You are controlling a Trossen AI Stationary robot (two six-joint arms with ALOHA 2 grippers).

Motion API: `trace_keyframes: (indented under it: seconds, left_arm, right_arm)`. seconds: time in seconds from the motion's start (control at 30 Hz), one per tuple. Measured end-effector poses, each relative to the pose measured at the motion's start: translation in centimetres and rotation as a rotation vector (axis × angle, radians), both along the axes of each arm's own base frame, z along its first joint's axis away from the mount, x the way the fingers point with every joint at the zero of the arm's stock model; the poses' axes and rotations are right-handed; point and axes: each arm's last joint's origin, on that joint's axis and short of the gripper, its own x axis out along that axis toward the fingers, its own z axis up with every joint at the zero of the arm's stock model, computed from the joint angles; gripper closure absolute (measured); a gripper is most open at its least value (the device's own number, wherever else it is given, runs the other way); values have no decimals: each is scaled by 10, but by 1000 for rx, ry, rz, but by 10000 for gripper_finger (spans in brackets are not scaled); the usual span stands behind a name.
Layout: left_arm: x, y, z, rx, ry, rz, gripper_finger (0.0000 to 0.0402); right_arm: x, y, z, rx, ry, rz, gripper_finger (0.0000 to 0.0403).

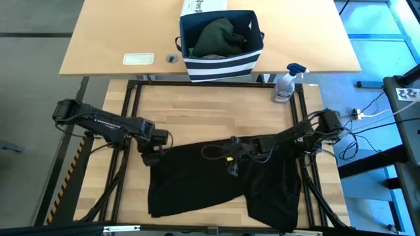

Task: Fold Laundry from Bin
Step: Fold the black shirt

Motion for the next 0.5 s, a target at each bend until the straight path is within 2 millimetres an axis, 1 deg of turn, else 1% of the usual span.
trace_keyframes:
  seconds: [0.13, 0.2, 0.27, 0.37, 0.43, 0.5]
  left_arm:
    - [-8, -5, 1, -25, 90, -3, 329]
    - [-9, -7, 1, -21, 101, -16, 329]
    - [-8, -8, 1, 8, 76, -29, 329]
    - [0, -8, 0, 75, -8, -44, 329]
    - [4, -8, -1, 85, -55, -44, 329]
    - [5, -8, -1, 92, -67, -44, 329]
  right_arm:
    - [-2, 0, -3, -2, 36, -2, 210]
    - [-4, -1, -4, -6, 56, -3, 210]
    - [-5, -1, -6, -8, 75, -4, 210]
    - [-8, -2, -7, -3, 112, -18, 210]
    - [-10, -1, -8, 0, 138, -19, 210]
    - [-11, -1, -8, 5, 152, -14, 210]
